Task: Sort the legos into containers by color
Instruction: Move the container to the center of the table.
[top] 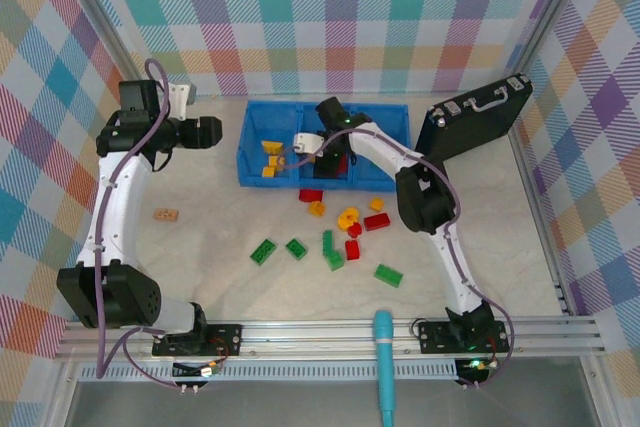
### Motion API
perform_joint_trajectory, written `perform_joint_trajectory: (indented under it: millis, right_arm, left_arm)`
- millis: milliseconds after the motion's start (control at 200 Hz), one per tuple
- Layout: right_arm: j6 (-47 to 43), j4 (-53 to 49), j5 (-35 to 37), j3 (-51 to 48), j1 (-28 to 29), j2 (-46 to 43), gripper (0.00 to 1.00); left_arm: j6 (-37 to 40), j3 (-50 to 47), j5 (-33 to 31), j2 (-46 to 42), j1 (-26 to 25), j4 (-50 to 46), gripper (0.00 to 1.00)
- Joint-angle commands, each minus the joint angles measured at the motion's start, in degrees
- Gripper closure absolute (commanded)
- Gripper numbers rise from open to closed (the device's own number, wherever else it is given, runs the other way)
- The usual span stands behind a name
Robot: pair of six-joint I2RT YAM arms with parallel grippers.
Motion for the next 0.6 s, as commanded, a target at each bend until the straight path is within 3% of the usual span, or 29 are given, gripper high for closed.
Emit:
perform_joint_trajectory:
  millis: [0,280,595]
  right_arm:
    - [0.7,-5.0,-0.2,-7.5,2.6,-6.4,0.17]
    - [7.3,-4.4,1.2,-23.1,5.5,-18.4,0.16]
    - [6.8,-4.9,-1.4,-15.5,5.1,-14.7,0.26]
  left_arm:
    - [-0.7,-1.3,1.1,-1.9,0.8,1.5,0.21]
    - [-1.4,-3.2,1.9,-3.2,0.8,3.1,0.21]
    - [-1.6,-3.0,2.3,-2.6,0.8,3.2,0.21]
